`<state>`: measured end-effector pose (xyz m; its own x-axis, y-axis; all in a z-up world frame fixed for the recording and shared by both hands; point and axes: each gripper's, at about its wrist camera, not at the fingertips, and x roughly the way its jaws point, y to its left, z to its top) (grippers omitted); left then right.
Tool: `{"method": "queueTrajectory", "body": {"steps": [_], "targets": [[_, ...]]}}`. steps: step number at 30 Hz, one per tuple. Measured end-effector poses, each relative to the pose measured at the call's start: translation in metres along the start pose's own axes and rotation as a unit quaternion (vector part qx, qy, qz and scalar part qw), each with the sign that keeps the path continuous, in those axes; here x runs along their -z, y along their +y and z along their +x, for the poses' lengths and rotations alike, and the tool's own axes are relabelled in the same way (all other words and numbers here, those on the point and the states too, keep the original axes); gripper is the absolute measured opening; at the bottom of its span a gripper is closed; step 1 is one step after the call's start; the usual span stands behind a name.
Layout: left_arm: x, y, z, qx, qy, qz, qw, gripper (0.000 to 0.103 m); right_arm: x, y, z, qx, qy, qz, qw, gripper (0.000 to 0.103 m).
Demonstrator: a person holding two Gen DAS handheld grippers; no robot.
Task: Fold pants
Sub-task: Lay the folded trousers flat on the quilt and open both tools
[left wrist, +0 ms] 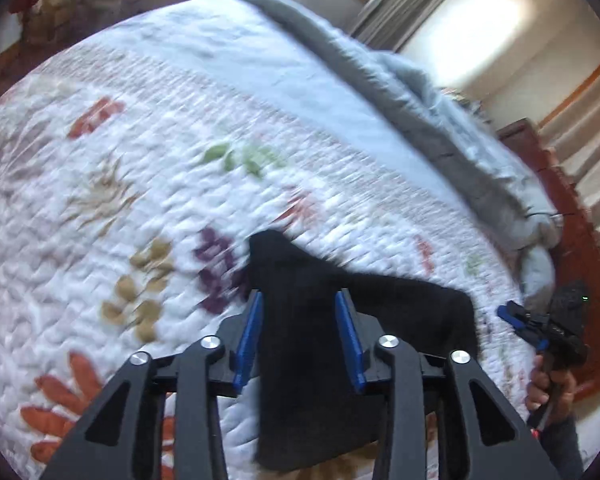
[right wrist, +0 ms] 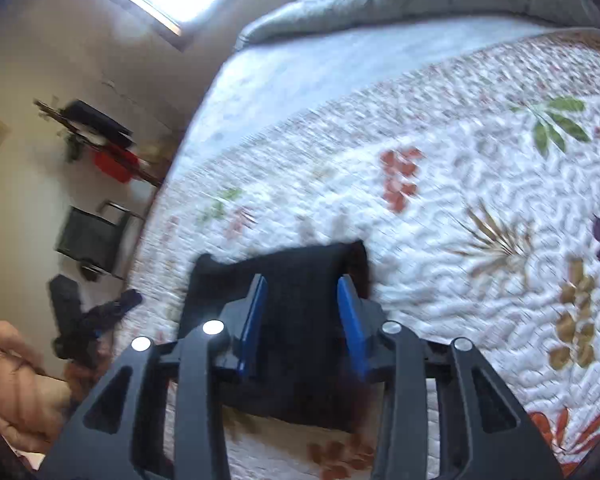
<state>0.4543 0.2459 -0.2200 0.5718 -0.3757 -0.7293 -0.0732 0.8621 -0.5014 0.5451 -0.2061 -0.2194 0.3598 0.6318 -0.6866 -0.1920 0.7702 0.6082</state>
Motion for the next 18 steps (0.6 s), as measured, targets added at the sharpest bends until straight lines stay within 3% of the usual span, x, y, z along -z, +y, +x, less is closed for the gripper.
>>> {"method": "queueTrajectory", "body": {"steps": [3,4,8,10,11,13,15,18], "targets": [[-0.016,-0.027,0.028,0.081,0.031,0.016,0.9961,0.046,-0.008,0.019,0.025,-0.033,0.026,-0.005,0.999,0.033],[-0.017,-0.031,0.04,0.092,0.045,0.013,0.9947,0.045,-0.008,0.019,0.043,-0.037,0.044,0.005,0.998,0.033],[-0.013,-0.023,0.096,0.083,0.094,-0.02,0.9919,0.043,0.001,-0.006,0.092,-0.028,0.078,0.056,0.995,0.029],[-0.008,-0.006,0.118,0.057,0.109,-0.033,0.9919,0.042,0.009,-0.027,0.1,-0.015,0.081,0.075,0.994,0.016],[-0.006,0.003,0.127,0.049,0.117,-0.041,0.9911,0.032,0.01,-0.036,0.104,-0.012,0.084,0.084,0.993,0.0],[-0.003,0.018,0.137,0.047,0.122,-0.057,0.9898,0.023,0.015,-0.061,0.109,-0.025,0.09,0.108,0.99,0.0],[-0.003,0.023,0.133,0.06,0.114,-0.072,0.9891,0.022,0.017,-0.065,0.107,-0.04,0.086,0.116,0.989,0.0],[-0.002,0.017,0.102,0.063,0.082,-0.066,0.9925,0.033,0.019,-0.053,0.086,-0.054,0.066,0.1,0.991,0.007]]}}
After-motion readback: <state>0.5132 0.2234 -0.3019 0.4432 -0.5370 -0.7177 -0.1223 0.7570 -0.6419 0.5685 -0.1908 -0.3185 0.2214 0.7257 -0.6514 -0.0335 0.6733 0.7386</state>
